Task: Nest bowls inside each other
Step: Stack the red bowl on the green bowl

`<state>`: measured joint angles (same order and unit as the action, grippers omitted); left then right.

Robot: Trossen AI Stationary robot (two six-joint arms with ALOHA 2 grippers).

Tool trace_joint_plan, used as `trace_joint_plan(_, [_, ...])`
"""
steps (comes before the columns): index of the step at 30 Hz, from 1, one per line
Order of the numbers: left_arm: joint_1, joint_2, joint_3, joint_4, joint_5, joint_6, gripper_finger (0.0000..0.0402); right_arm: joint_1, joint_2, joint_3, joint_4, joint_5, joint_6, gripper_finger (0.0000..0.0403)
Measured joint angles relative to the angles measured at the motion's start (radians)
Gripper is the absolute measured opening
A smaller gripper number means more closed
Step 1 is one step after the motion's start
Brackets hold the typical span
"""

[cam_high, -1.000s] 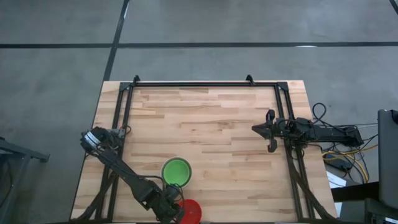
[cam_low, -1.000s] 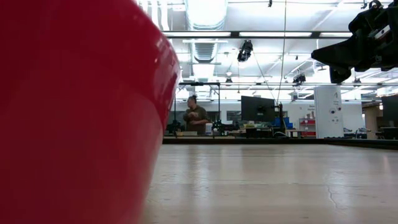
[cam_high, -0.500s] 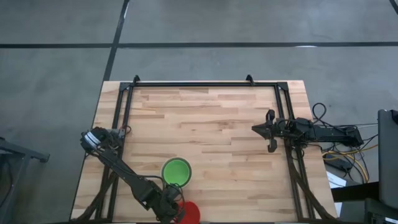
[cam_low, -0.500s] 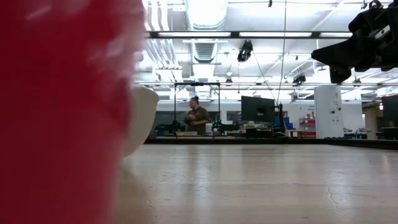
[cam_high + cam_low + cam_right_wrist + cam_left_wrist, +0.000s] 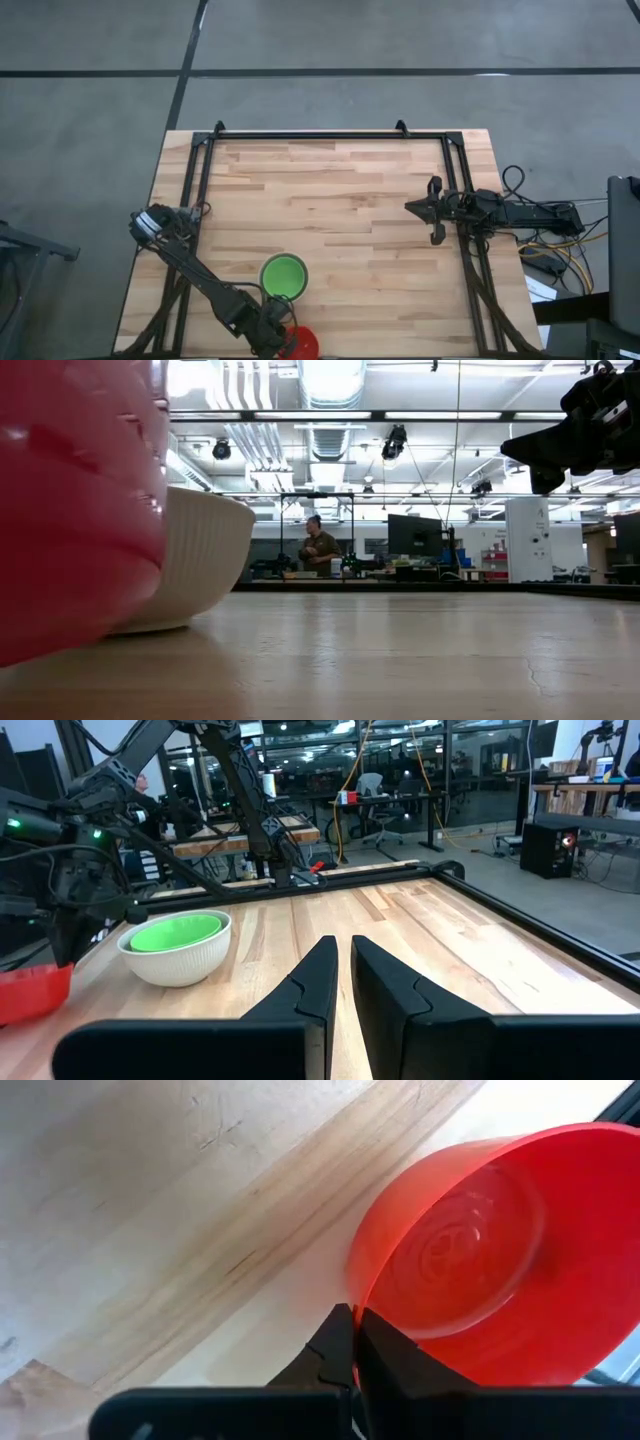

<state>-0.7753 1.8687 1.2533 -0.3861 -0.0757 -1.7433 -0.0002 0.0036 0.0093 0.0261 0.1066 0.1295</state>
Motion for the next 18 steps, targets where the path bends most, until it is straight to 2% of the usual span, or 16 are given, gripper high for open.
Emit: trace_joint_plan(18, [0.001, -0.006, 0.062, -0.092, -0.011, 0.022, 0.0002, 0.000, 0.000, 0.000, 0.000, 0.000, -0.001, 0.0034])
